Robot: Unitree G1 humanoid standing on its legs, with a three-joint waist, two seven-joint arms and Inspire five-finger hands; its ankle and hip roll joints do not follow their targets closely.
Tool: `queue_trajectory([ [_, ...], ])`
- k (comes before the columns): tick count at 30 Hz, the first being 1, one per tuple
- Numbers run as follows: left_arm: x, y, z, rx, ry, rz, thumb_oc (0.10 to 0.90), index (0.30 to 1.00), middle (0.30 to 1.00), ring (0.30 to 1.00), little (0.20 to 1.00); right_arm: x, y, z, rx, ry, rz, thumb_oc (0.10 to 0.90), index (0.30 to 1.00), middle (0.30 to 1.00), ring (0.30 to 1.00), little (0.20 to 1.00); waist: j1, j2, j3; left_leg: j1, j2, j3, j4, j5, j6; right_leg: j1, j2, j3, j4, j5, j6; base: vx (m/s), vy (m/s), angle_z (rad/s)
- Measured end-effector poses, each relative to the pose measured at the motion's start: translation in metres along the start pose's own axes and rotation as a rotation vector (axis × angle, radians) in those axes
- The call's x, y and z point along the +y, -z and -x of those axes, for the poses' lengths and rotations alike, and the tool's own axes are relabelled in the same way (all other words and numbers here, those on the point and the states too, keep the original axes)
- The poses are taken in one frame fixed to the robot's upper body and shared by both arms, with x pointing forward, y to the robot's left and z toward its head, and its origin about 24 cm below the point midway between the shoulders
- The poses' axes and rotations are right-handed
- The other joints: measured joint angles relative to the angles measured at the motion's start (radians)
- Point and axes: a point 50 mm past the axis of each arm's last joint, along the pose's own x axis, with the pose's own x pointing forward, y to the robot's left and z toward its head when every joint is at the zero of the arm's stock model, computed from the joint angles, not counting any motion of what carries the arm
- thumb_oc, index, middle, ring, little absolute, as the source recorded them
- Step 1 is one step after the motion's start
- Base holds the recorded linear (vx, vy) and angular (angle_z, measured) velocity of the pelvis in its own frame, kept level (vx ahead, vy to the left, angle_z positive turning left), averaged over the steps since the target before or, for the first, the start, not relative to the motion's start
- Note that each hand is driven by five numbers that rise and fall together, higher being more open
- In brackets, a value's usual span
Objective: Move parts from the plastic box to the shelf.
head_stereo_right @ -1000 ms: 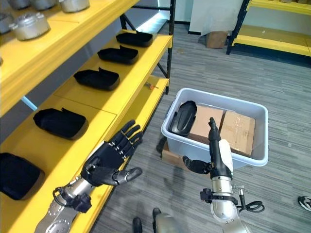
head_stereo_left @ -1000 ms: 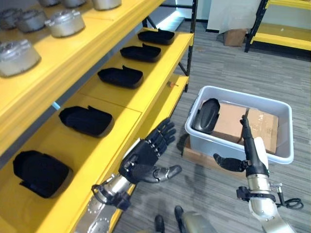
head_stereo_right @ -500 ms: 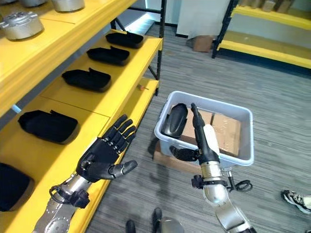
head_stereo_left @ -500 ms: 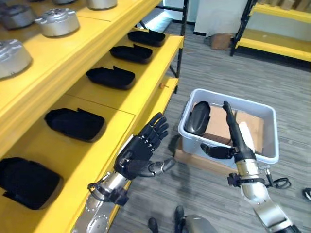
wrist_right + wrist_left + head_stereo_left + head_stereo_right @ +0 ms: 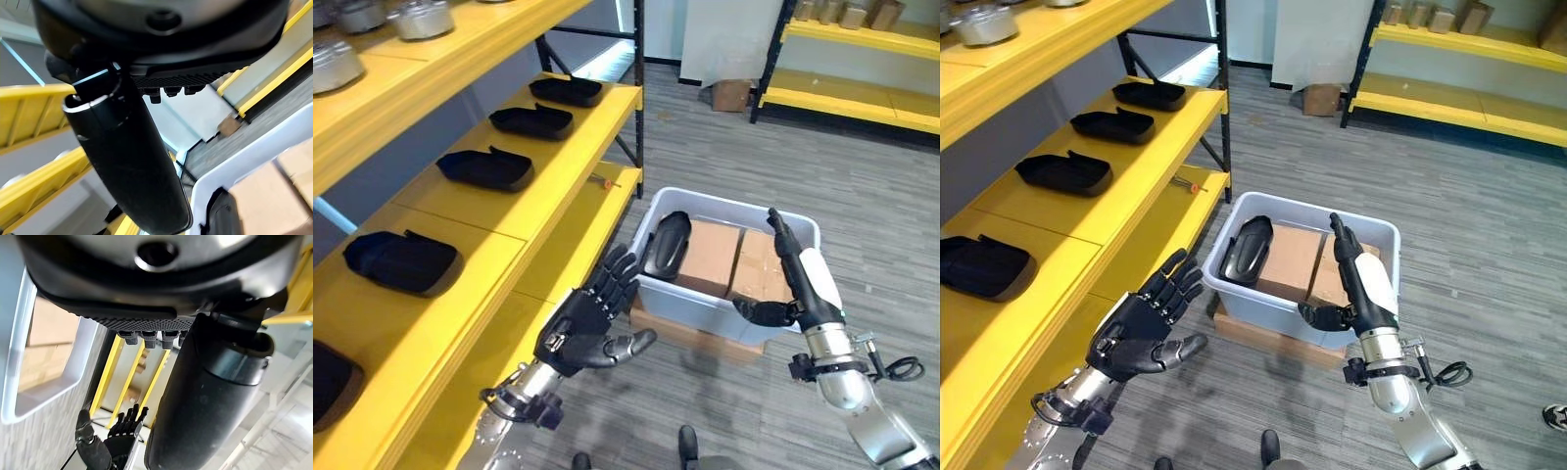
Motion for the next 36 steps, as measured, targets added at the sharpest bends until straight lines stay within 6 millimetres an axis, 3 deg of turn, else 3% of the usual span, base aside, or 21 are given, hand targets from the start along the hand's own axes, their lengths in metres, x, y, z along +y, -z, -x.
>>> queue_trajectory([
  [4,-0.004,-0.006,-0.016,-0.036,0.055,-0.012,0.9,1.0,1.0,1.0,1.0,-0.001,0.003,0.0,0.022,0.018,0.002,0.9,1.0,1.0,1.0,1.0,0.001,0.009,0.001,-0.015,0.005,-0.004,0.019,0.026,0.026,-0.011,0.006,-0.002,0.001,-0.001,-0.011,0.02,-0.197,-0.06],
  [7,-0.007,-0.007,-0.023,-0.046,0.085,-0.014,0.9,1.0,1.0,1.0,1.0,0.004,0.01,-0.002,0.086,0.067,-0.067,0.9,1.0,1.0,1.0,1.0,0.001,0.016,0.002,-0.017,0.012,-0.008,0.047,0.017,0.038,-0.054,0.011,0.014,0.075,-0.036,-0.035,0.05,-0.158,-0.28],
  [10,-0.006,-0.007,-0.023,-0.043,0.079,-0.022,0.9,1.0,1.0,1.0,1.0,0.009,0.01,0.0,0.101,0.065,-0.088,0.9,1.0,1.0,1.0,1.0,-0.008,0.012,0.009,-0.017,-0.003,-0.044,0.101,0.018,0.03,-0.086,0.007,0.039,0.123,-0.054,-0.039,0.09,-0.113,-0.55],
  [12,-0.004,-0.007,-0.02,-0.037,0.066,-0.025,0.9,1.0,1.0,1.0,1.0,0.018,0.009,0.006,0.116,0.052,-0.121,0.9,1.0,1.0,1.0,1.0,0.009,-0.019,0.024,-0.036,-0.042,-0.113,0.216,0.022,0.025,-0.073,-0.014,0.112,0.141,-0.058,-0.041,0.09,-0.043,-0.76],
  [14,-0.004,-0.004,-0.016,-0.026,0.06,-0.019,0.9,1.0,1.0,1.0,1.0,0.017,0.013,0.013,0.136,0.044,-0.116,0.9,1.0,1.0,1.0,1.0,-0.01,-0.026,0.029,-0.048,-0.108,-0.147,0.222,-0.043,-0.007,-0.058,-0.052,0.145,0.138,-0.057,-0.041,0.07,-0.032,-0.45],
  [15,-0.004,-0.005,-0.016,-0.027,0.061,-0.02,0.9,1.0,1.0,1.0,1.0,0.017,0.015,0.016,0.149,0.044,-0.111,0.9,1.0,1.0,1.0,1.0,-0.022,-0.02,0.029,-0.05,-0.138,-0.147,0.208,-0.049,0.0,-0.055,-0.059,0.145,0.137,-0.058,-0.039,0.06,-0.019,-0.09],
  [16,-0.004,-0.006,-0.018,-0.033,0.066,-0.022,0.9,1.0,1.0,1.0,1.0,0.016,0.02,0.022,0.173,0.035,-0.1,0.9,1.0,1.0,1.0,1.0,-0.048,0.003,0.027,-0.058,-0.144,-0.08,0.207,-0.056,0.007,-0.052,-0.046,0.132,0.145,-0.058,-0.017,0.08,-0.004,0.22],
  [17,-0.004,-0.007,-0.021,-0.04,0.072,-0.025,0.9,1.0,1.0,1.0,1.0,0.018,0.021,0.025,0.185,0.034,-0.102,0.9,1.0,1.0,1.0,1.0,-0.071,0.011,0.025,-0.069,-0.143,-0.052,0.219,-0.045,-0.02,-0.057,-0.043,0.122,0.169,-0.072,-0.005,0.09,0.01,0.57],
  [18,-0.003,-0.01,-0.026,-0.05,0.087,-0.036,0.9,1.0,1.0,1.0,1.0,0.02,0.022,0.028,0.196,0.035,-0.108,0.9,1.0,1.0,1.0,1.0,-0.089,-0.009,0.037,-0.09,-0.153,-0.028,0.245,-0.035,-0.034,-0.067,-0.056,0.111,0.2,-0.089,0.0,0.08,0.03,0.74],
  [20,-0.003,-0.012,-0.032,-0.059,0.101,-0.042,0.9,1.0,1.0,1.0,1.0,0.024,0.022,0.029,0.211,0.039,-0.129,0.9,1.0,1.0,1.0,1.0,-0.082,-0.029,0.047,-0.096,-0.148,0.009,0.255,-0.05,-0.036,-0.085,-0.06,0.099,0.23,-0.105,-0.004,0.19,0.101,0.43],
  [21,-0.004,-0.011,-0.032,-0.057,0.104,-0.041,0.9,1.0,1.0,1.0,1.0,0.023,0.021,0.028,0.206,0.047,-0.134,0.9,1.0,1.0,1.0,1.0,-0.083,-0.022,0.048,-0.096,-0.151,0.022,0.256,-0.08,-0.021,-0.087,-0.058,0.099,0.231,-0.105,-0.004,0.21,0.12,0.14],
  [24,-0.006,-0.007,-0.03,-0.038,0.109,-0.032,0.9,1.0,1.0,1.0,1.0,0.019,0.02,0.026,0.192,0.067,-0.132,0.9,1.0,1.0,1.0,1.0,-0.069,0.01,0.05,-0.051,-0.226,0.0,0.143,-0.149,0.02,-0.106,-0.059,0.12,0.235,-0.094,0.011,0.1,0.058,-0.14],
  [25,-0.006,-0.006,-0.029,-0.032,0.104,-0.03,0.9,1.0,1.0,1.0,1.0,0.018,0.019,0.026,0.188,0.066,-0.132,0.9,1.0,1.0,1.0,1.0,-0.071,0.015,0.05,-0.043,-0.23,-0.001,0.114,-0.125,0.026,-0.101,-0.063,0.123,0.232,-0.086,0.022,0.29,0.155,-0.27],
  [27,-0.007,-0.001,-0.022,-0.018,0.085,-0.004,0.9,1.0,1.0,1.0,1.0,0.022,0.019,0.034,0.196,0.041,-0.127,0.9,1.0,1.0,1.0,1.0,-0.067,0.002,0.053,-0.048,-0.254,0.0,0.14,-0.141,0.021,-0.134,-0.073,0.137,0.302,-0.123,0.036,0.33,0.18,-0.09],
  [31,-0.008,0.01,-0.01,0.042,0.065,0.04,0.9,1.0,1.0,1.0,1.0,0.021,0.022,0.039,0.216,0.039,-0.12,0.9,1.0,1.0,1.0,1.0,-0.053,0.003,0.052,-0.043,-0.257,0.004,0.113,-0.13,0.034,-0.123,-0.072,0.146,0.242,-0.1,0.034,0.19,0.109,-0.11],
  [36,-0.006,0.01,-0.005,0.034,0.051,0.079,0.9,1.0,1.0,1.0,1.0,0.016,0.029,0.047,0.264,0.054,-0.119,0.9,1.0,1.0,1.0,1.0,-0.046,-0.02,0.054,0.005,-0.259,0.01,0.042,-0.111,0.05,-0.07,-0.073,0.136,0.188,-0.077,0.042,0.16,0.104,0.01],
])
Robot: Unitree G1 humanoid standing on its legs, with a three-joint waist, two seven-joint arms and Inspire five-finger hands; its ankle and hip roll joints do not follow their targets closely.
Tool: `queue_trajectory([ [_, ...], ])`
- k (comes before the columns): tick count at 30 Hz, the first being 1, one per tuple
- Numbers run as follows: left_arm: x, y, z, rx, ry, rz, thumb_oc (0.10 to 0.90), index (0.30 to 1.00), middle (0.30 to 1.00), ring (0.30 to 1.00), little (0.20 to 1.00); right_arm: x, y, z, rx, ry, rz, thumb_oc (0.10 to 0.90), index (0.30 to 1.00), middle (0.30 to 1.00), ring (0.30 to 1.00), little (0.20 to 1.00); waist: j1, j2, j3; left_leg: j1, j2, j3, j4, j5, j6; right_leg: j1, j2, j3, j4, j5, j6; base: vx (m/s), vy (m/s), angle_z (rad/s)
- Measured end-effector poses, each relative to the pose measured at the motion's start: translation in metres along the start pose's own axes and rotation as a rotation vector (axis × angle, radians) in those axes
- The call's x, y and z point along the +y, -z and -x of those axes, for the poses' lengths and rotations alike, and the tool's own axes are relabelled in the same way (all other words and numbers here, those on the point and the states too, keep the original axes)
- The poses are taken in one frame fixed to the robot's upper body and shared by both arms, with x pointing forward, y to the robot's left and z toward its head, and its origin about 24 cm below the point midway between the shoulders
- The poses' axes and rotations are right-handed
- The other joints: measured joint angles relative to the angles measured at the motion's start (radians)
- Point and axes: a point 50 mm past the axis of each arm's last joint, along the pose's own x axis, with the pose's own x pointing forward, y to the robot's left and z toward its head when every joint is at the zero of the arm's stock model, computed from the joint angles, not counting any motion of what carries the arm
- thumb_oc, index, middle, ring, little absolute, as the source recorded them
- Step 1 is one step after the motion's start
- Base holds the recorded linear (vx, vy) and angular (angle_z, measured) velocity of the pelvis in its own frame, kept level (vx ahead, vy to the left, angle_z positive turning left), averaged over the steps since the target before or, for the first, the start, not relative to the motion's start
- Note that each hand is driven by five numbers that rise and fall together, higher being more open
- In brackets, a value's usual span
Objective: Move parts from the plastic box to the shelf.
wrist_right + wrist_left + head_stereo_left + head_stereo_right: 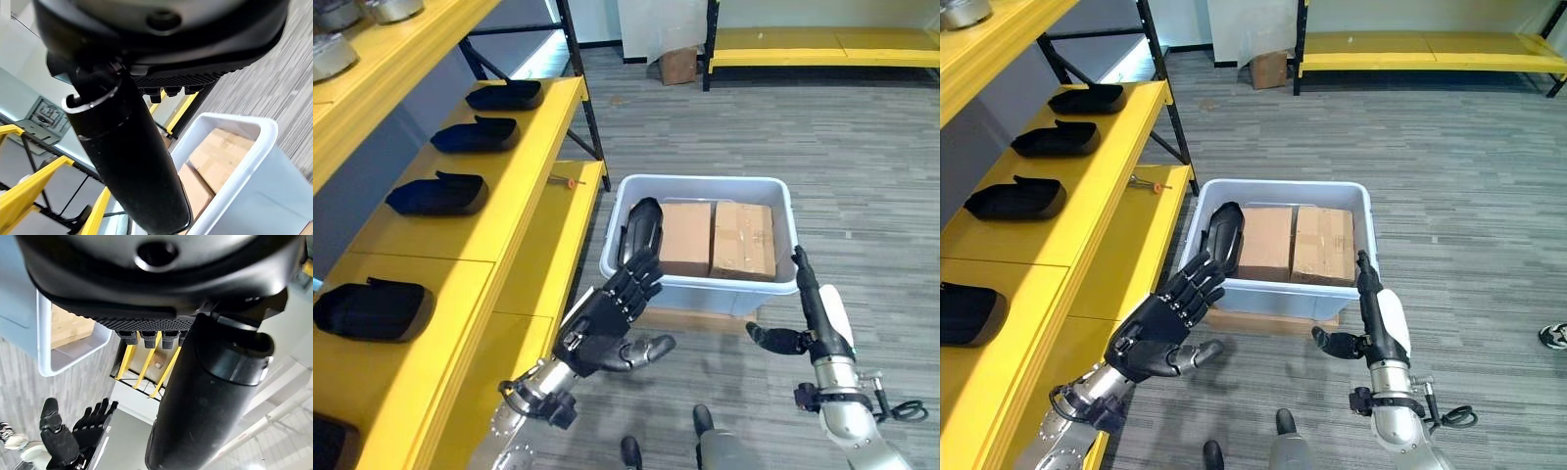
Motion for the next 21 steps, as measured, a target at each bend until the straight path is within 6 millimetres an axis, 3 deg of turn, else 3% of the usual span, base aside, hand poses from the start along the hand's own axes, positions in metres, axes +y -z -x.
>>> queue_trajectory([
  [2,0.005,-0.008,-0.007,-0.026,-0.012,-0.03,0.9,1.0,1.0,1.0,1.0,0.0,-0.001,-0.002,0.002,0.002,0.0,0.9,1.0,1.0,1.0,1.0,0.003,-0.037,-0.003,0.005,-0.003,-0.011,-0.02,0.005,0.006,-0.011,-0.004,-0.023,0.038,-0.015,0.009,0.1,0.076,0.22],
  [5,0.015,-0.007,-0.013,-0.011,-0.062,-0.043,0.9,1.0,1.0,1.0,1.0,0.002,-0.007,-0.01,-0.023,0.02,0.002,0.9,1.0,1.0,1.0,1.0,0.012,-0.05,0.0,-0.009,0.002,-0.018,0.025,-0.01,0.021,-0.122,-0.002,-0.055,0.264,-0.016,0.017,0.08,0.042,0.08],
  [8,0.02,0.001,-0.006,0.039,-0.11,-0.046,0.9,1.0,1.0,1.0,1.0,0.003,-0.013,-0.014,-0.058,0.03,0.051,0.9,1.0,1.0,1.0,1.0,0.018,-0.064,-0.002,0.018,0.002,-0.014,0.037,-0.035,0.024,-0.165,-0.022,-0.075,0.388,-0.003,0.057,0.15,-0.075,-0.06],
  [10,0.021,0.003,0.001,0.069,-0.118,-0.059,0.9,1.0,1.0,1.0,1.0,0.003,-0.013,-0.014,-0.066,0.026,0.078,0.9,1.0,1.0,1.0,1.0,0.023,-0.071,-0.007,0.042,0.003,-0.022,0.009,-0.029,0.027,-0.157,-0.036,-0.108,0.328,-0.046,0.047,0.17,-0.156,-0.02],
  [12,0.025,0.0,0.005,0.091,-0.13,-0.076,0.9,1.0,1.0,1.0,1.0,0.001,-0.014,-0.015,-0.085,0.024,0.109,0.9,1.0,1.0,1.0,1.0,0.024,-0.082,-0.009,0.04,0.001,-0.03,-0.017,-0.014,0.029,-0.133,-0.031,-0.109,0.128,-0.052,0.047,0.17,-0.164,0.16],
  [16,0.033,0.0,0.01,0.106,-0.165,-0.086,0.9,1.0,1.0,1.0,1.0,0.001,-0.013,-0.014,-0.078,0.021,0.111,0.9,1.0,1.0,1.0,1.0,0.02,-0.09,-0.009,0.08,0.001,-0.052,-0.039,-0.009,0.021,-0.078,-0.051,-0.108,-0.146,0.061,0.06,0.11,-0.107,0.25],
  [17,0.033,0.001,0.011,0.11,-0.166,-0.084,0.9,1.0,1.0,1.0,1.0,0.001,-0.013,-0.014,-0.077,0.02,0.11,0.9,1.0,1.0,1.0,1.0,0.021,-0.099,-0.011,0.1,-0.008,-0.057,-0.049,-0.012,0.014,-0.065,-0.056,-0.11,-0.16,0.08,0.063,0.0,0.0,0.3],
  [18,0.033,0.001,0.012,0.116,-0.165,-0.088,0.9,1.0,1.0,1.0,1.0,0.002,-0.012,-0.012,-0.072,0.017,0.109,0.9,1.0,1.0,1.0,1.0,0.024,-0.125,-0.018,0.118,-0.029,-0.069,-0.05,-0.026,-0.002,-0.044,-0.076,-0.101,-0.152,0.093,0.072,0.31,-0.467,0.3],
  [19,0.032,0.002,0.013,0.118,-0.171,-0.083,0.9,1.0,1.0,1.0,1.0,0.002,-0.011,-0.011,-0.066,0.015,0.111,0.9,1.0,1.0,1.0,1.0,0.025,-0.138,-0.019,0.13,-0.039,-0.078,-0.049,-0.04,-0.014,-0.035,-0.081,-0.084,-0.146,0.193,0.051,0.39,-0.59,0.2],
  [20,0.03,0.007,0.015,0.116,-0.184,-0.059,0.9,1.0,1.0,1.0,1.0,0.001,-0.01,-0.012,-0.061,0.015,0.117,0.9,1.0,1.0,1.0,1.0,0.027,-0.114,-0.021,0.134,-0.025,-0.082,-0.041,-0.051,-0.021,-0.034,-0.06,-0.089,-0.132,0.191,0.026,0.4,-0.619,0.11],
  [21,0.026,0.013,0.019,0.106,-0.198,-0.031,0.9,1.0,1.0,1.0,1.0,0.002,-0.005,-0.015,-0.053,0.014,0.126,0.9,1.0,1.0,1.0,1.0,0.02,-0.091,-0.025,0.12,0.02,-0.09,-0.025,-0.072,-0.055,-0.054,-0.048,-0.117,-0.097,0.152,0.048,0.17,-0.292,0.16],
])
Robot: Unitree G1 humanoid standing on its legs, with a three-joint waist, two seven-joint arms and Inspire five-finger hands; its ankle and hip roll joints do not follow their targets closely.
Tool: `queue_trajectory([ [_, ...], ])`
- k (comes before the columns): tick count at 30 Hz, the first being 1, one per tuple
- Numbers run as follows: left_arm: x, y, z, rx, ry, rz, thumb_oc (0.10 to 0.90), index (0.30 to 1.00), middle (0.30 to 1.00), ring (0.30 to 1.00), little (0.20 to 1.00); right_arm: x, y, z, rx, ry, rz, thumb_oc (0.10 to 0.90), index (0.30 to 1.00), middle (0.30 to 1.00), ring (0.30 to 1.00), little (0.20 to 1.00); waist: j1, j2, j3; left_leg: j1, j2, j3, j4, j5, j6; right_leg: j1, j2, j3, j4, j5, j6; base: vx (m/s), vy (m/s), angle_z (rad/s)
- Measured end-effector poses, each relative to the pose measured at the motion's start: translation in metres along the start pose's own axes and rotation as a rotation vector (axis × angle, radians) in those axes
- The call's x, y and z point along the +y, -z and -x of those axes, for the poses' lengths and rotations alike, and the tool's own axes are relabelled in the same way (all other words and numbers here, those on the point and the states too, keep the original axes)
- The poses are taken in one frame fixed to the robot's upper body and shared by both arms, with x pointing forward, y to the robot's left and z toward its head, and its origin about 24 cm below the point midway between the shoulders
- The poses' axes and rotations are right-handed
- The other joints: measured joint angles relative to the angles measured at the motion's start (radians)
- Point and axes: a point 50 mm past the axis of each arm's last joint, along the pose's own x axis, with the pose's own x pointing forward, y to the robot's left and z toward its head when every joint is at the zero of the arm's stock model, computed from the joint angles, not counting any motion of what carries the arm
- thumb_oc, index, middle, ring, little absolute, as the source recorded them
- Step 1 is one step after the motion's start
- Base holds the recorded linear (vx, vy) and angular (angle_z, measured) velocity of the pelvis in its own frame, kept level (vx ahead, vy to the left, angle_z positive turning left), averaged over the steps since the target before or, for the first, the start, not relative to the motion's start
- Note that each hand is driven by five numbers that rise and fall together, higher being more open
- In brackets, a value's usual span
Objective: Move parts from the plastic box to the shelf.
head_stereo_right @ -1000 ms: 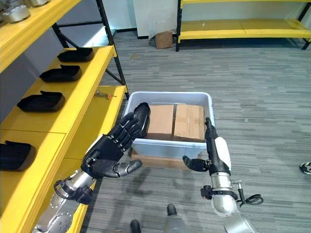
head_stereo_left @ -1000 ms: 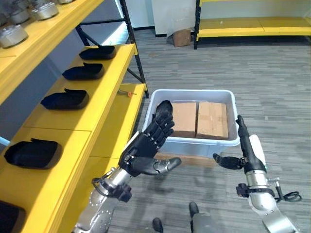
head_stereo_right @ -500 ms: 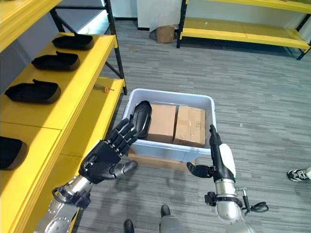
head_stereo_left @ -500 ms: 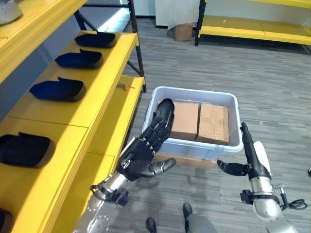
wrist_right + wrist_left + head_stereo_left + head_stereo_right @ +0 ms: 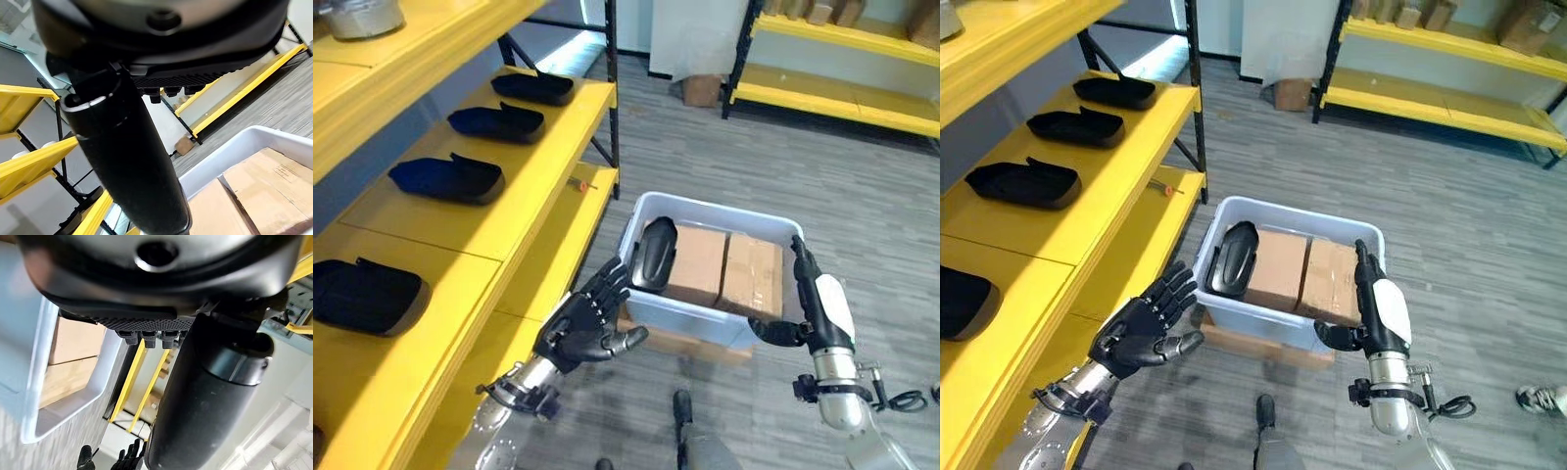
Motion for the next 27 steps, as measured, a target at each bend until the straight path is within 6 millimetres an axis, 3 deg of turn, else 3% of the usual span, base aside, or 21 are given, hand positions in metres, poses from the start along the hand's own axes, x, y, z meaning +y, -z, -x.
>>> queue_trajectory([
  [1,-0.002,0.004,0.0,0.011,-0.01,0.013,0.9,1.0,1.0,1.0,1.0,-0.001,0.006,0.005,0.03,-0.011,0.013,0.9,1.0,1.0,1.0,1.0,0.002,0.017,-0.006,-0.001,0.024,-0.002,0.01,-0.015,-0.002,0.011,0.012,-0.035,-0.003,-0.008,0.004,0.25,-0.41,0.3],
  [3,-0.006,0.007,0.002,0.028,-0.007,0.02,0.9,1.0,1.0,1.0,1.0,0.001,0.019,0.01,0.088,-0.061,0.062,0.9,1.0,1.0,1.0,1.0,0.008,0.024,-0.01,0.006,0.085,-0.008,0.014,-0.008,-0.037,0.042,0.078,-0.068,-0.041,-0.012,-0.047,0.24,-0.38,0.2],
  [7,-0.002,0.002,-0.001,0.012,-0.042,0.011,0.9,1.0,1.0,1.0,1.0,-0.004,0.009,-0.004,0.033,-0.064,0.075,0.9,1.0,1.0,1.0,1.0,-0.006,0.03,-0.011,0.012,0.131,0.033,0.018,0.015,-0.071,0.062,0.124,-0.095,-0.065,-0.018,-0.097,0.15,-0.245,-0.05],
  [9,-0.004,-0.005,-0.003,-0.015,-0.029,0.002,0.9,1.0,1.0,1.0,1.0,-0.008,0.006,-0.007,0.013,-0.059,0.083,0.9,1.0,1.0,1.0,1.0,0.0,0.033,-0.01,0.013,0.142,0.053,0.028,0.022,-0.073,0.072,0.138,-0.092,-0.077,-0.01,-0.11,0.16,-0.323,0.03],
  [12,-0.005,-0.018,-0.017,-0.063,0.004,-0.028,0.9,1.0,1.0,1.0,1.0,-0.011,-0.004,-0.023,-0.062,-0.1,0.134,0.9,1.0,1.0,1.0,1.0,0.007,0.057,-0.005,-0.001,0.165,0.075,0.052,0.035,-0.064,0.048,0.156,-0.105,-0.033,-0.056,-0.138,0.12,-0.339,0.02],
  [16,-0.002,-0.024,-0.028,-0.09,-0.011,-0.043,0.9,1.0,1.0,1.0,1.0,-0.008,-0.014,-0.037,-0.138,-0.117,0.154,0.9,1.0,1.0,1.0,1.0,0.031,0.039,0.002,-0.089,0.171,0.066,0.264,0.039,-0.05,-0.005,0.138,-0.134,0.091,-0.147,-0.17,0.1,-0.326,-0.15],
  [19,0.001,-0.028,-0.028,-0.098,-0.023,-0.056,0.9,1.0,1.0,1.0,1.0,-0.006,-0.02,-0.035,-0.212,-0.129,0.238,0.9,1.0,1.0,1.0,1.0,0.037,0.018,0.006,-0.198,0.182,0.058,0.493,0.063,-0.021,0.025,0.136,-0.11,0.094,-0.16,-0.199,0.09,-0.139,-0.17],
  [20,0.0,-0.027,-0.028,-0.095,-0.02,-0.053,0.9,1.0,1.0,1.0,1.0,-0.005,-0.021,-0.034,-0.239,-0.133,0.268,0.9,1.0,1.0,1.0,1.0,0.031,0.013,0.005,-0.221,0.173,0.059,0.521,0.05,-0.031,0.031,0.135,-0.106,0.092,-0.164,-0.205,0.19,-0.042,-0.13],
  [22,-0.001,-0.025,-0.028,-0.084,-0.003,-0.052,0.9,1.0,1.0,1.0,1.0,-0.004,-0.021,-0.033,-0.256,-0.14,0.305,0.9,1.0,1.0,1.0,1.0,0.006,0.004,0.008,-0.276,0.129,0.076,0.496,0.022,-0.03,0.051,0.144,-0.083,0.057,-0.163,-0.203,0.19,0.021,-0.05],
  [25,-0.001,-0.019,-0.021,-0.059,-0.008,-0.04,0.9,1.0,1.0,1.0,1.0,-0.006,-0.017,-0.029,-0.263,-0.164,0.359,0.9,1.0,1.0,1.0,1.0,0.007,-0.013,0.017,-0.277,0.065,0.103,0.309,0.021,-0.025,0.101,0.149,-0.043,0.004,-0.127,-0.161,0.15,0.094,-0.18],
  [26,0.0,-0.014,-0.015,-0.035,-0.022,-0.031,0.9,1.0,1.0,1.0,1.0,-0.008,-0.015,-0.027,-0.265,-0.172,0.374,0.9,1.0,1.0,1.0,1.0,0.003,-0.008,0.018,-0.289,0.052,0.099,0.199,0.06,-0.042,0.141,0.164,-0.037,-0.035,-0.129,-0.154,0.22,0.11,-0.3],
  [27,0.0,-0.012,-0.012,-0.027,-0.023,-0.021,0.9,1.0,1.0,1.0,1.0,-0.012,-0.012,-0.025,-0.261,-0.172,0.392,0.9,1.0,1.0,1.0,1.0,0.01,0.003,0.022,-0.292,0.05,0.061,0.1,0.103,-0.059,0.143,0.167,-0.061,-0.024,-0.184,-0.114,0.2,0.102,-0.43],
])
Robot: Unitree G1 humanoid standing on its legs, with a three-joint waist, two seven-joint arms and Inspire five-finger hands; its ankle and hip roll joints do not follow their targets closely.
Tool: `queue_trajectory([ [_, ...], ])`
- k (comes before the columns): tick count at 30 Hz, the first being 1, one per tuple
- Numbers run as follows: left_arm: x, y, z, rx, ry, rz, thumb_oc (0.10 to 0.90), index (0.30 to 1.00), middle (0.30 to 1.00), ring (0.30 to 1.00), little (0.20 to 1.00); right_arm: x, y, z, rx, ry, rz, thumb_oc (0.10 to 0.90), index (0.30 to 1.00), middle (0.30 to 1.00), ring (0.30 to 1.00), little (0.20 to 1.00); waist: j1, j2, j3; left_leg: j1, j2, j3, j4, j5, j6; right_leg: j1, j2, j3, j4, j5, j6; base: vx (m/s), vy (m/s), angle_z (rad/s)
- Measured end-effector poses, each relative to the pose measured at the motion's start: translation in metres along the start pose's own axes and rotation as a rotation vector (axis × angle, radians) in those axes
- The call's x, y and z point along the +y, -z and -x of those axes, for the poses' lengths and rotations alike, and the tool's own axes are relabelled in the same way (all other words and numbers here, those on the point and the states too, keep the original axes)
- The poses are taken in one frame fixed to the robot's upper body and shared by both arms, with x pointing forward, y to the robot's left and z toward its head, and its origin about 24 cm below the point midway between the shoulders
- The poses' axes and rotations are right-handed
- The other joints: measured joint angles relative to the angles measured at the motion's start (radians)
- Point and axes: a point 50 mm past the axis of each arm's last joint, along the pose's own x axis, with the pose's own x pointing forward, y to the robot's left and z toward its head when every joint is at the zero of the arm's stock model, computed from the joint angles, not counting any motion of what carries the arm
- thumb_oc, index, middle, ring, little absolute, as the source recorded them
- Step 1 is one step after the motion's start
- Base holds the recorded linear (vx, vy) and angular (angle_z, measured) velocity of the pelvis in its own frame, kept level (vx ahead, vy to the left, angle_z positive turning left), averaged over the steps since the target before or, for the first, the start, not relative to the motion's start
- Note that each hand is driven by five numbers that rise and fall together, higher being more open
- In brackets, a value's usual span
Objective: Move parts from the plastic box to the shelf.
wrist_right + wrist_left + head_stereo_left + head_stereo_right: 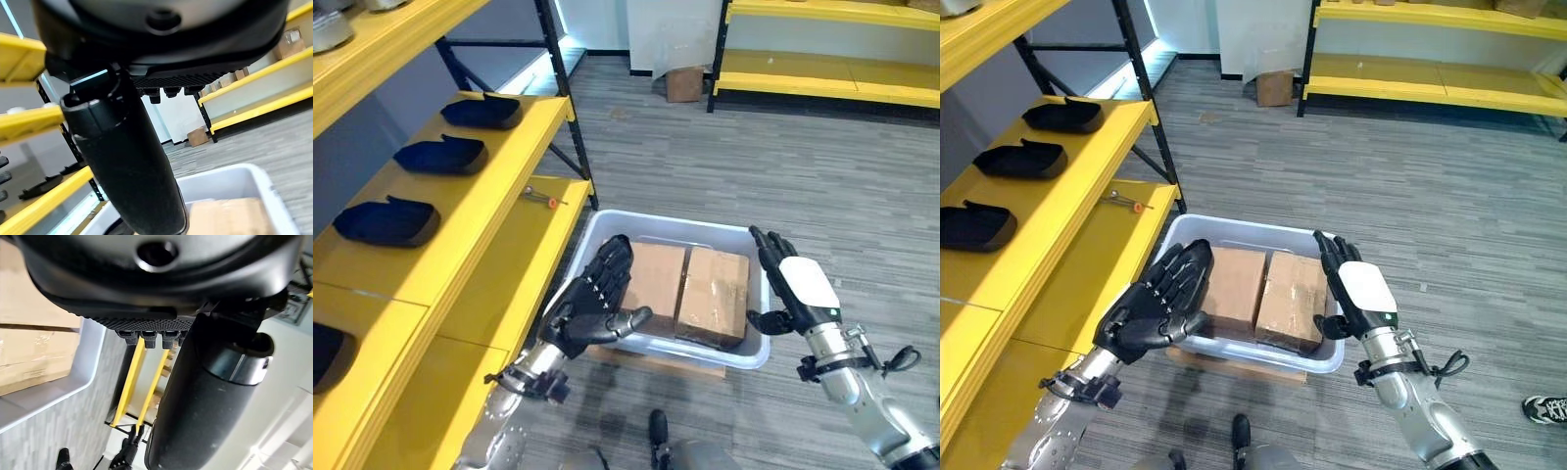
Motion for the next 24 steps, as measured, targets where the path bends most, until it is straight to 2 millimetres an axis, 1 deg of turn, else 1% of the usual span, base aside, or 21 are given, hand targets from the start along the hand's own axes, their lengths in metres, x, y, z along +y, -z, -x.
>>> queue_trajectory([
  [1,-0.001,0.003,0.004,0.006,-0.004,0.015,0.9,1.0,1.0,1.0,1.0,-0.004,0.003,0.001,-0.003,-0.005,0.03,0.9,1.0,1.0,1.0,1.0,0.018,0.025,0.011,0.001,0.024,-0.051,-0.093,0.045,-0.005,-0.014,0.006,-0.043,0.055,-0.037,-0.012,0.12,0.079,-0.65],
  [2,0.0,0.003,0.009,0.018,-0.002,0.014,0.9,1.0,1.0,1.0,1.0,-0.007,0.005,0.002,-0.014,-0.012,0.058,0.9,1.0,1.0,1.0,1.0,0.031,0.02,0.016,-0.002,0.032,-0.068,-0.116,0.079,-0.024,-0.008,0.014,-0.034,0.057,0.001,-0.072,0.11,0.099,-0.7],
  [3,0.002,0.009,0.012,0.051,-0.016,0.027,0.9,1.0,1.0,1.0,1.0,-0.01,0.007,0.002,-0.02,-0.022,0.089,0.9,1.0,1.0,1.0,1.0,0.031,0.039,0.027,-0.01,0.051,-0.089,-0.115,0.099,-0.02,0.034,0.038,-0.031,0.022,0.014,-0.1,0.11,0.096,-0.63],
  [4,0.004,0.012,0.017,0.072,-0.028,0.027,0.9,1.0,1.0,1.0,1.0,-0.01,0.006,0.002,-0.025,-0.019,0.09,0.9,1.0,1.0,1.0,1.0,0.027,0.037,0.028,-0.022,0.036,-0.094,-0.113,0.105,-0.012,0.05,0.04,-0.018,-0.003,0.013,-0.094,0.14,0.117,-0.42],
  [5,0.004,0.014,0.019,0.081,-0.027,0.028,0.9,1.0,1.0,1.0,1.0,-0.011,0.007,0.003,-0.031,-0.016,0.091,0.9,1.0,1.0,1.0,1.0,0.023,0.029,0.032,-0.025,0.019,-0.088,-0.113,0.108,-0.001,0.062,0.037,-0.013,-0.015,0.005,-0.076,0.1,0.079,-0.42],
  [6,0.004,0.015,0.02,0.087,-0.019,0.034,0.9,1.0,1.0,1.0,1.0,-0.013,0.007,0.004,-0.033,-0.01,0.089,0.9,1.0,1.0,1.0,1.0,0.022,0.039,0.029,-0.025,0.007,-0.067,-0.117,0.108,0.013,0.071,0.03,-0.02,0.001,-0.015,-0.043,0.13,0.099,-0.35],
  [7,0.004,0.015,0.02,0.086,-0.012,0.041,0.9,1.0,1.0,1.0,1.0,-0.014,0.009,0.007,-0.029,-0.006,0.087,0.9,1.0,1.0,1.0,1.0,0.019,0.039,0.029,-0.016,-0.003,-0.06,-0.116,0.107,0.015,0.072,0.029,-0.022,0.016,-0.019,-0.037,0.15,0.103,-0.34],
  [8,0.004,0.013,0.018,0.075,-0.001,0.052,0.9,1.0,1.0,1.0,1.0,-0.016,0.01,0.014,-0.018,-0.018,0.092,0.9,1.0,1.0,1.0,1.0,0.012,0.037,0.028,0.0,-0.01,-0.044,-0.103,0.108,0.015,0.09,0.033,-0.03,0.004,-0.005,-0.067,0.15,0.102,-0.27],
  [11,0.003,0.012,0.015,0.059,-0.003,0.096,0.9,1.0,1.0,1.0,1.0,-0.016,0.013,0.015,0.004,-0.044,0.077,0.9,1.0,1.0,1.0,1.0,-0.001,0.024,0.027,0.013,-0.033,-0.044,-0.085,0.107,0.016,0.103,0.033,-0.036,-0.01,-0.004,-0.069,0.14,0.072,-0.2],
  [12,0.002,0.014,0.014,0.059,-0.005,0.103,0.9,1.0,1.0,1.0,1.0,-0.016,0.013,0.015,0.01,-0.053,0.079,0.9,1.0,1.0,1.0,1.0,-0.002,0.022,0.028,0.017,-0.039,-0.042,-0.086,0.103,0.023,0.109,0.032,-0.036,-0.012,-0.004,-0.069,0.1,0.048,-0.05],
  [13,0.001,0.015,0.014,0.056,-0.006,0.111,0.9,1.0,1.0,1.0,1.0,-0.017,0.011,0.014,0.005,-0.054,0.079,0.9,1.0,1.0,1.0,1.0,-0.002,0.019,0.028,0.018,-0.061,-0.042,-0.086,0.092,0.046,0.117,0.029,-0.043,-0.015,-0.004,-0.068,0.07,0.04,0.01],
  [14,0.0,0.014,0.014,0.055,-0.004,0.111,0.9,1.0,1.0,1.0,1.0,-0.019,0.007,0.013,-0.012,-0.05,0.077,0.9,1.0,1.0,1.0,1.0,-0.003,0.017,0.027,0.016,-0.07,-0.044,-0.086,0.094,0.074,0.125,0.026,-0.044,-0.018,-0.004,-0.068,0.07,0.044,0.04],
  [15,0.001,0.015,0.016,0.061,-0.009,0.112,0.9,1.0,1.0,1.0,1.0,-0.021,0.001,0.012,-0.038,-0.039,0.072,0.9,1.0,1.0,1.0,1.0,-0.003,0.018,0.027,0.015,-0.08,-0.043,-0.085,0.104,0.093,0.134,0.026,-0.043,-0.018,-0.004,-0.068,0.07,0.044,0.04],
  [17,0.001,0.017,0.019,0.071,-0.021,0.116,0.9,1.0,1.0,1.0,1.0,-0.026,-0.011,0.008,-0.093,-0.019,0.061,0.9,1.0,1.0,1.0,1.0,0.004,0.019,0.026,0.01,-0.086,-0.04,-0.061,0.111,0.118,0.158,0.03,-0.046,-0.025,-0.011,-0.059,0.05,0.026,-0.01],
  [18,0.001,0.018,0.019,0.071,-0.022,0.116,0.9,1.0,1.0,1.0,1.0,-0.028,-0.015,0.006,-0.116,-0.011,0.061,0.9,1.0,1.0,1.0,1.0,0.011,0.02,0.023,-0.003,-0.084,-0.041,-0.045,0.105,0.127,0.162,0.031,-0.047,-0.033,-0.017,-0.057,0.01,0.003,-0.09],
  [19,0.001,0.017,0.017,0.067,-0.016,0.115,0.9,1.0,1.0,1.0,1.0,-0.031,-0.019,0.002,-0.141,0.002,0.063,0.9,1.0,1.0,1.0,1.0,0.022,0.025,0.019,-0.025,-0.082,-0.044,-0.03,0.103,0.129,0.16,0.035,-0.048,-0.042,-0.029,-0.068,0.02,-0.003,-0.05],
  [20,0.0,0.016,0.014,0.061,-0.009,0.113,0.9,1.0,1.0,1.0,1.0,-0.031,-0.022,-0.007,-0.161,0.01,0.063,0.9,1.0,1.0,1.0,1.0,0.023,0.037,0.017,-0.056,-0.072,-0.053,-0.025,0.105,0.128,0.157,0.048,-0.067,-0.054,-0.039,-0.084,0.0,-0.017,0.11],
  [21,-0.001,0.016,0.013,0.064,0.0,0.114,0.9,1.0,1.0,1.0,1.0,-0.029,-0.021,-0.009,-0.158,-0.002,0.066,0.9,1.0,1.0,1.0,1.0,0.025,0.046,0.015,-0.067,-0.064,-0.056,-0.022,0.128,0.123,0.157,0.055,-0.075,-0.052,-0.043,-0.086,-0.01,-0.036,0.33],
  [22,-0.002,0.016,0.012,0.064,0.005,0.114,0.9,1.0,1.0,1.0,1.0,-0.025,-0.018,-0.01,-0.149,-0.021,0.072,0.9,1.0,1.0,1.0,1.0,0.032,0.047,0.014,-0.075,-0.069,-0.064,-0.017,0.146,0.124,0.154,0.054,-0.085,-0.043,-0.052,-0.077,-0.02,-0.041,0.37],
  [23,-0.002,0.015,0.011,0.062,0.01,0.114,0.9,1.0,1.0,1.0,1.0,-0.021,-0.013,-0.011,-0.136,-0.041,0.083,0.9,1.0,1.0,1.0,1.0,0.049,0.048,0.013,-0.079,-0.077,-0.077,-0.025,0.144,0.126,0.137,0.047,-0.084,-0.016,-0.066,-0.065,-0.02,-0.061,0.54],
  [24,-0.003,0.011,0.009,0.051,0.02,0.103,0.9,1.0,1.0,1.0,1.0,-0.017,-0.005,-0.013,-0.109,-0.061,0.105,0.9,1.0,1.0,1.0,1.0,0.061,0.049,0.012,-0.091,-0.098,-0.098,-0.041,0.151,0.126,0.108,0.038,-0.09,0.019,-0.092,-0.064,-0.01,-0.045,0.52],
])
